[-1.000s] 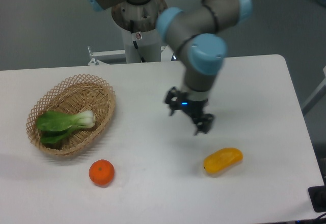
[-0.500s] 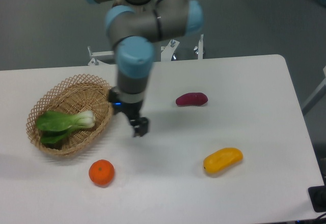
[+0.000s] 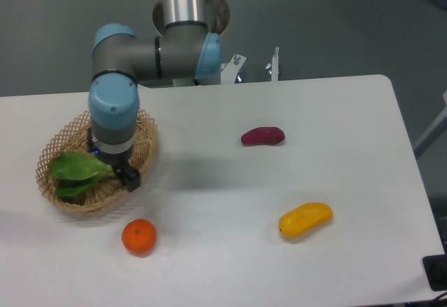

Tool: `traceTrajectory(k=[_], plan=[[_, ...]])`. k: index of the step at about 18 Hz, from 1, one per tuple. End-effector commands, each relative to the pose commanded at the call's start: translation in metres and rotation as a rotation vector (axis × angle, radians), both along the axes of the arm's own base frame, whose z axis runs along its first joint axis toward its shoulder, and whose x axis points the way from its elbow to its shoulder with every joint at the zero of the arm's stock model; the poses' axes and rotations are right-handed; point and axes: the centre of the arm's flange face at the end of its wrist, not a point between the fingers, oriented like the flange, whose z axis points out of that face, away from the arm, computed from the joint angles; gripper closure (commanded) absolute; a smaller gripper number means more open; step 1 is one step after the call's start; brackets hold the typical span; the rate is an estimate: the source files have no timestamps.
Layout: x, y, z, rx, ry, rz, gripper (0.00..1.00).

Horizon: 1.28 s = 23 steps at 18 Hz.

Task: Pick up the green vegetable from the basket
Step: 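Lower the gripper into the basket and close it on the bok choy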

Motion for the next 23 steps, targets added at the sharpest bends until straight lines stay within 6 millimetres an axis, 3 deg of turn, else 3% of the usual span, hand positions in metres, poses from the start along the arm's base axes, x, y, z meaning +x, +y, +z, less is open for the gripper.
traceTrajectory(k=[6, 13, 21, 22, 23], plan=[[0.021, 0.012, -0.017, -0.036, -0.015, 0.006, 0.0], [0.03, 0.015, -0.045, -0.081, -0.031, -0.007, 0.0], [0.05, 0.015, -0.049, -0.094, -0.033, -0.039, 0.01], [0.05, 0.015, -0.051, -0.097, -0.033, -0.04, 0.14], [0.051, 0.015, -0.05, -0.099, -0.036, -0.041, 0.39]])
